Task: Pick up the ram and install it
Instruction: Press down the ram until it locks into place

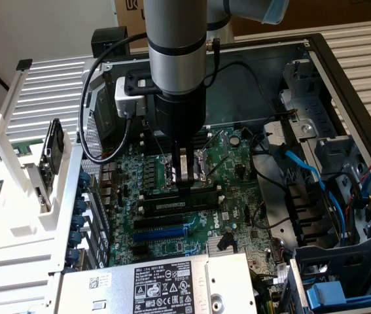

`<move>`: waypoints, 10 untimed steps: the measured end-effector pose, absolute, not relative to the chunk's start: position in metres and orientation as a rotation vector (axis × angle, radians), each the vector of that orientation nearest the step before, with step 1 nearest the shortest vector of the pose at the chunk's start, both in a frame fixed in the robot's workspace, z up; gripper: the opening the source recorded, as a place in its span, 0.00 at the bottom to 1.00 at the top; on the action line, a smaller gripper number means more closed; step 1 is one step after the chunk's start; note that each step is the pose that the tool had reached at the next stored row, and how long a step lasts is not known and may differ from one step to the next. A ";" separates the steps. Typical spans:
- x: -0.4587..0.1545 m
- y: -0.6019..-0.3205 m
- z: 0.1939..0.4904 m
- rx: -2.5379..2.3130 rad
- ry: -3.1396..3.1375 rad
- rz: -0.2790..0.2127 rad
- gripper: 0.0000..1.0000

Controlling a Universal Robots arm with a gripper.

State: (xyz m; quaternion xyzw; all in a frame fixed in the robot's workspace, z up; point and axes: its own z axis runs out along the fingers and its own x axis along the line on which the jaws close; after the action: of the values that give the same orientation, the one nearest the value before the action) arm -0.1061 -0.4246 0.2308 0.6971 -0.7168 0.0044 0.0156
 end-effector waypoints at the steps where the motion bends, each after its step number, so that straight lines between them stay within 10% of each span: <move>1: -0.106 -0.425 0.231 2.169 -2.230 0.014 0.11; 10: -0.106 -0.425 0.230 2.168 -2.229 0.014 0.11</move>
State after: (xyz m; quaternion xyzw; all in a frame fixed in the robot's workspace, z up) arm -0.1061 -0.4246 0.2303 0.6971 -0.7167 0.0046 0.0158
